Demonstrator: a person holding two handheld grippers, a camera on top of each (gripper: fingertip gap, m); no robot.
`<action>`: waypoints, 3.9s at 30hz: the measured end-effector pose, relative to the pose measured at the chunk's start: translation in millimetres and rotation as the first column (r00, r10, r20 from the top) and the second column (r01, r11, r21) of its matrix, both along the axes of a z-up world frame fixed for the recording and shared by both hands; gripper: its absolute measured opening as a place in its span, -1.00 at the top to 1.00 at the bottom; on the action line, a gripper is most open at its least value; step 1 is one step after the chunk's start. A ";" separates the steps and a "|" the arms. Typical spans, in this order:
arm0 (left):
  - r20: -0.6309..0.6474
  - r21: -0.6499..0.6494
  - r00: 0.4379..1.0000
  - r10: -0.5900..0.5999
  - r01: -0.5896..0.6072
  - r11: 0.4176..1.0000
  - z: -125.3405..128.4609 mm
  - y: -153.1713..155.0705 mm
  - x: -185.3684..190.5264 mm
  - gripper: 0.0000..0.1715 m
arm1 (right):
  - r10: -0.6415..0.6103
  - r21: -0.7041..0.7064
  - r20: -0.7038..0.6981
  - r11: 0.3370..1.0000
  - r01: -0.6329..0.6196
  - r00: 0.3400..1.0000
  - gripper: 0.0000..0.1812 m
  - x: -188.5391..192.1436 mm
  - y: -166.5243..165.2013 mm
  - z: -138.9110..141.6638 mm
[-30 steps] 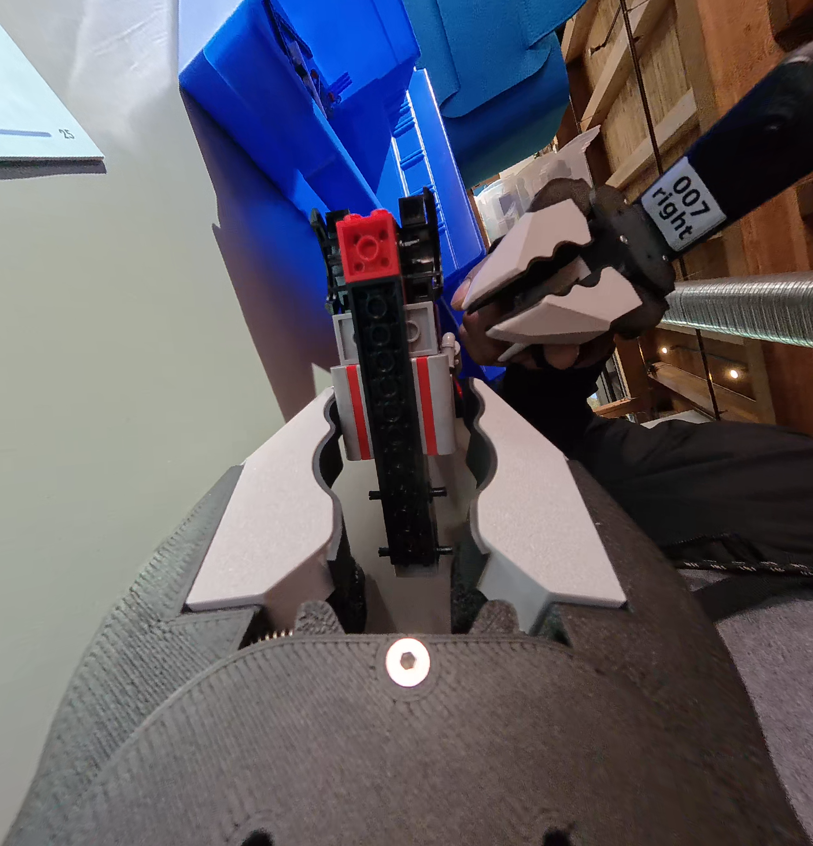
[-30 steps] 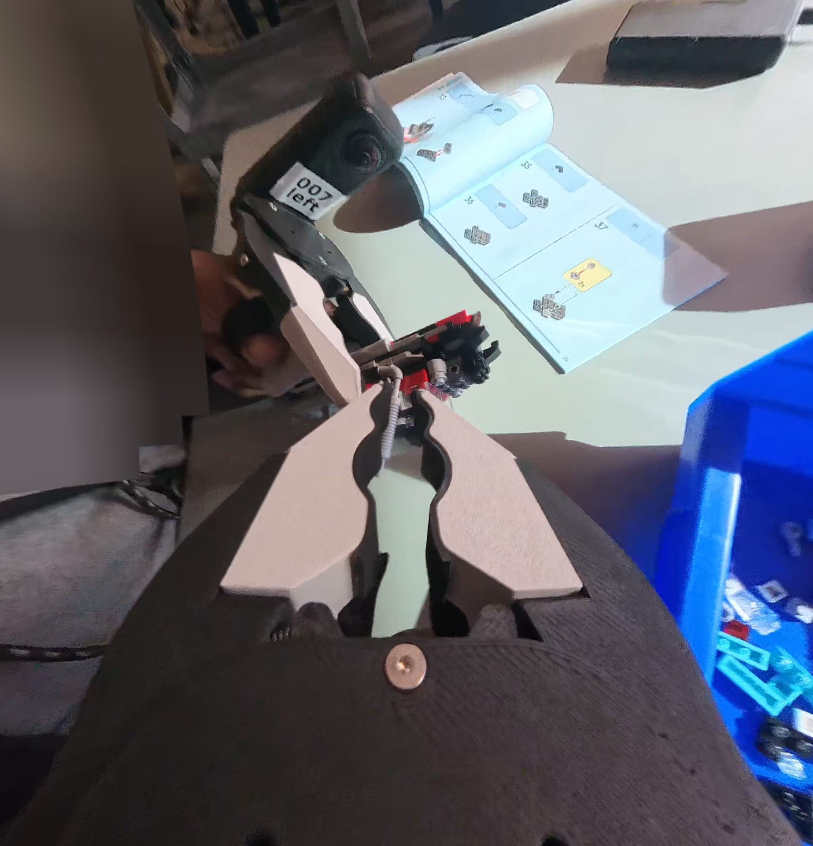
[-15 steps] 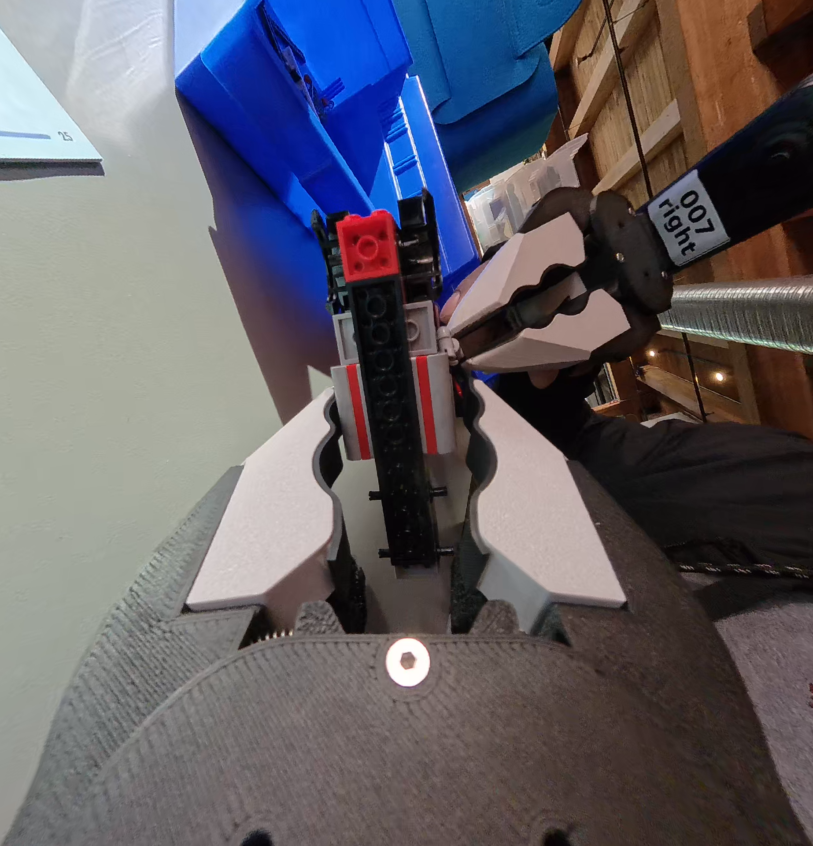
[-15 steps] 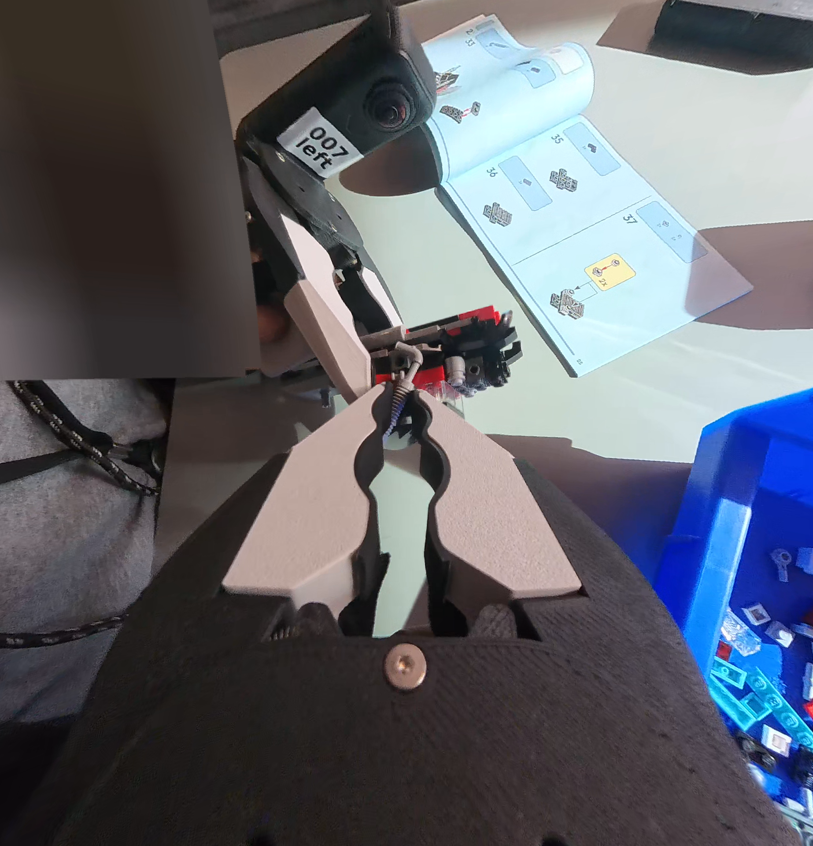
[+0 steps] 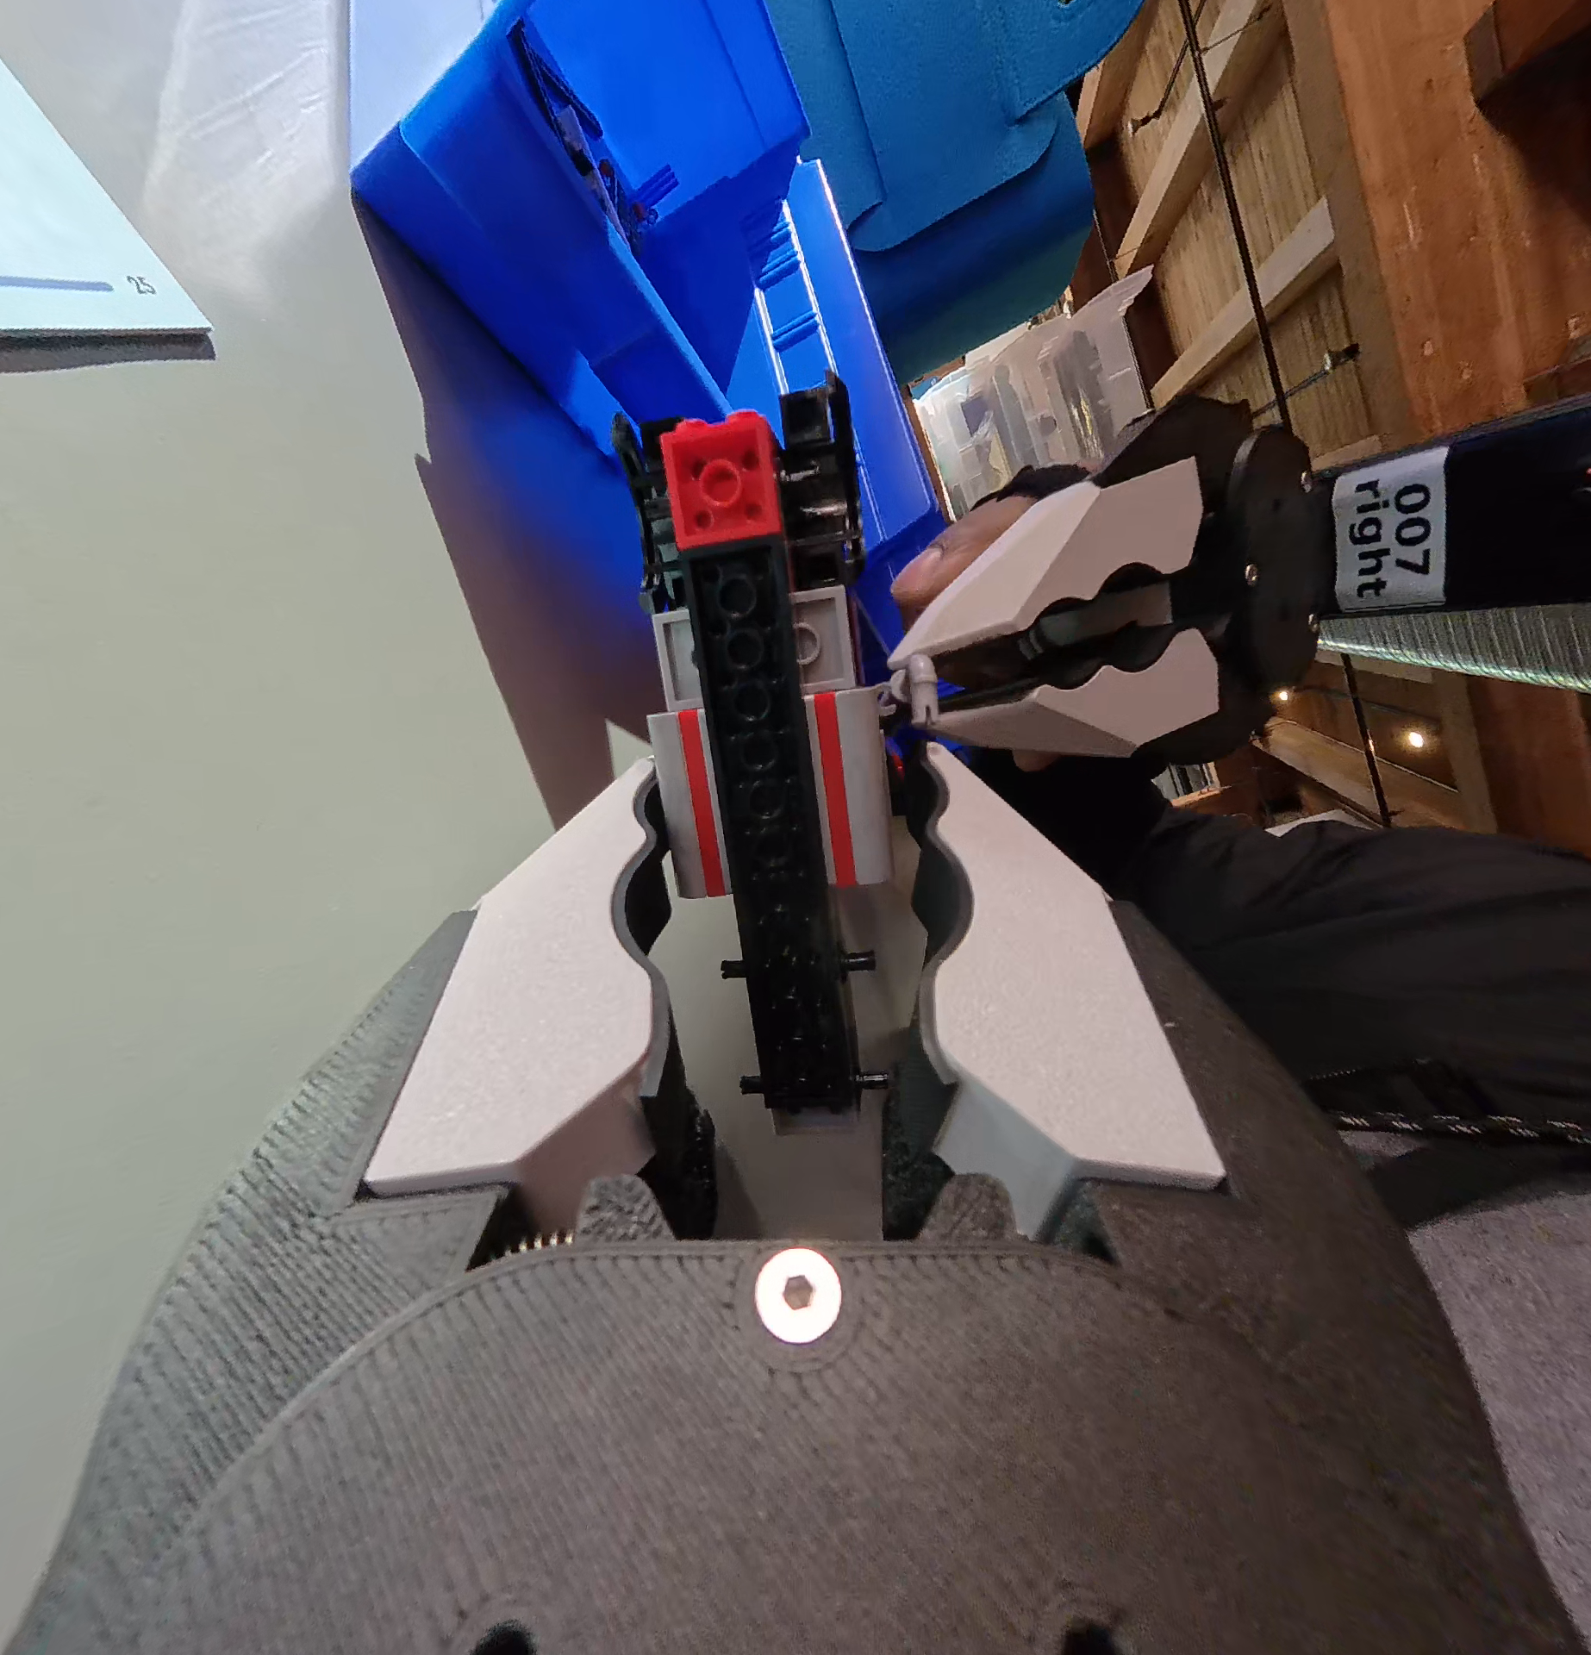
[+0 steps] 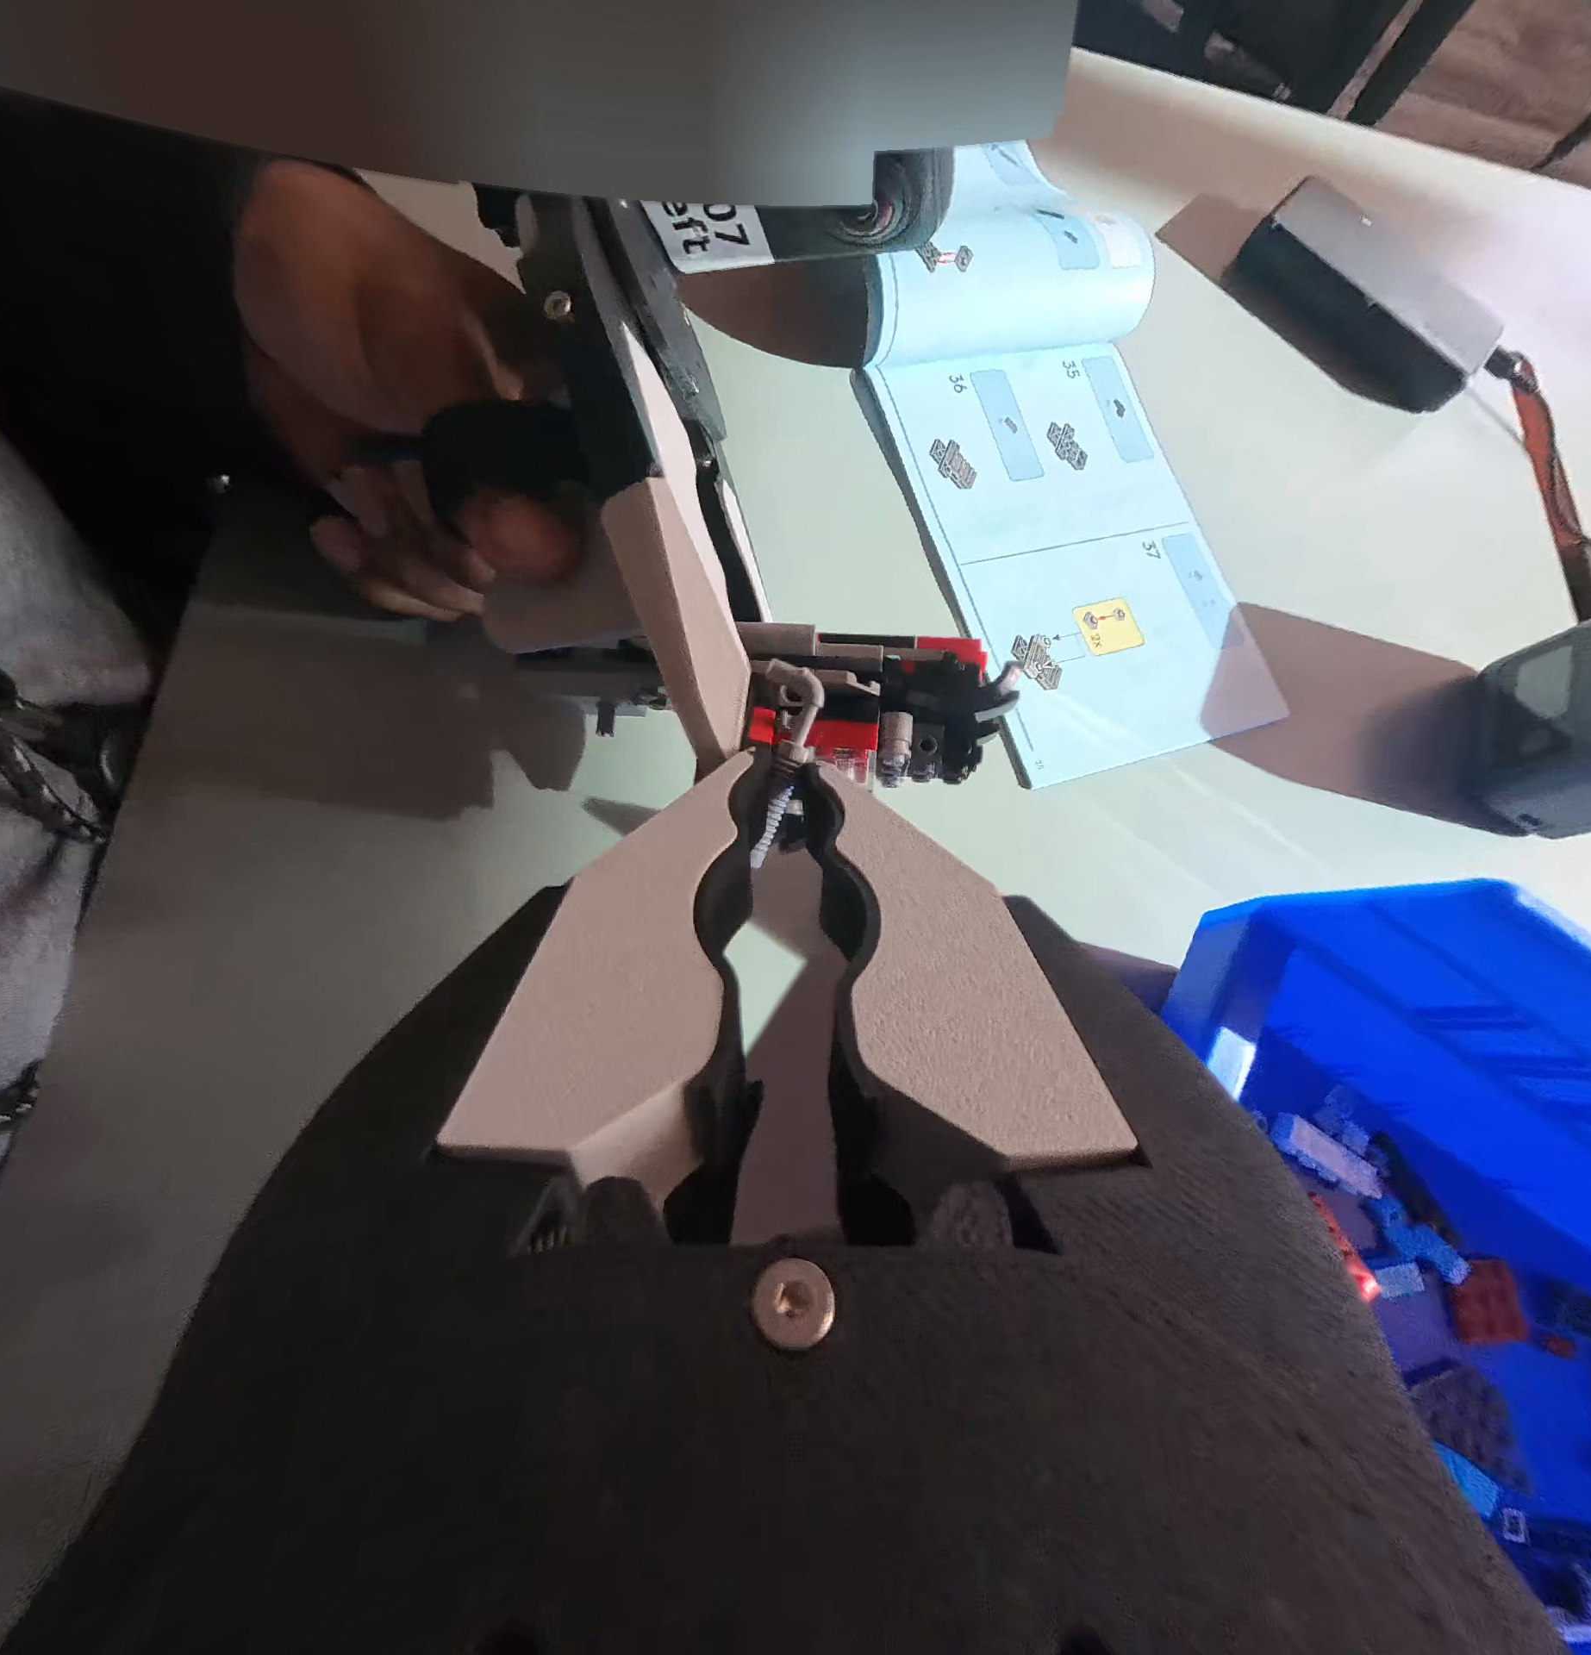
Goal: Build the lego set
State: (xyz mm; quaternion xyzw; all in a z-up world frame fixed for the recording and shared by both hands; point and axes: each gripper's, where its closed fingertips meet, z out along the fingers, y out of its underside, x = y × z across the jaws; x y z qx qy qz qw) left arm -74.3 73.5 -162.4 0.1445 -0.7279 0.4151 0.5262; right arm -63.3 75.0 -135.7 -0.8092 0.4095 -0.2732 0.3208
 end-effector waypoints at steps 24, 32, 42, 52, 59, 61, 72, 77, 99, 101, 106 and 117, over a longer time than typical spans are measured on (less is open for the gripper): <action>0.054 -0.004 0.998 -0.038 0.038 0.999 -0.6 -11.9 18.6 0.38 | -0.208 -0.086 0.027 0.974 0.209 0.978 0.92 12.8 -55.1 -36.4; 0.083 0.012 0.996 -0.027 0.026 1.000 -5.0 -14.7 22.8 0.38 | -0.121 -0.009 0.087 0.992 0.122 0.989 0.99 11.0 -35.4 -27.4; 0.134 0.019 0.991 0.013 -0.016 1.000 -1.1 -18.5 51.9 0.38 | -0.200 0.118 -0.015 0.973 0.200 0.980 0.94 7.2 -48.1 -40.9; 0.267 0.026 0.959 -0.093 0.090 0.996 12.7 -72.6 84.8 0.38 | -0.138 0.213 -0.098 0.965 0.156 0.986 0.77 16.8 -28.7 -63.5; 0.125 0.077 0.977 -0.172 0.163 0.984 -6.9 -80.4 73.2 0.38 | -0.123 0.195 -0.120 0.970 0.145 0.985 0.76 20.9 -25.7 -75.3; 0.110 0.076 0.978 -0.175 0.167 0.983 -7.2 -81.2 72.0 0.38 | -0.111 0.173 -0.138 0.976 0.134 0.984 0.75 20.4 -23.2 -79.1; 0.133 0.065 0.976 -0.169 0.162 0.985 -8.0 -78.9 70.3 0.38 | 0.112 0.234 -0.136 0.969 -0.078 0.984 0.63 20.4 18.4 -66.4; 0.150 0.052 0.981 -0.120 0.114 0.992 -5.9 -82.9 81.9 0.38 | 0.042 0.158 -0.052 0.987 -0.033 0.998 0.63 37.9 -10.5 -60.9; 0.155 0.059 0.984 -0.087 0.079 0.995 -6.3 -83.6 94.9 0.38 | 0.196 0.085 -0.069 0.978 -0.190 0.978 0.31 62.1 9.5 -67.4; 0.149 0.059 0.985 -0.088 0.080 0.995 -6.4 -83.7 94.8 0.38 | 0.199 0.105 -0.084 0.976 -0.190 0.976 0.31 63.0 11.0 -72.2; 0.172 0.051 0.981 -0.084 0.077 0.996 -6.6 -83.8 96.4 0.39 | 0.140 0.039 -0.131 0.990 -0.136 0.981 0.48 61.5 4.1 -84.2; 0.203 0.042 0.974 -0.097 0.090 0.995 -7.2 -81.3 94.4 0.38 | -0.115 0.044 -0.262 0.990 0.131 0.958 0.49 40.8 -4.8 -84.4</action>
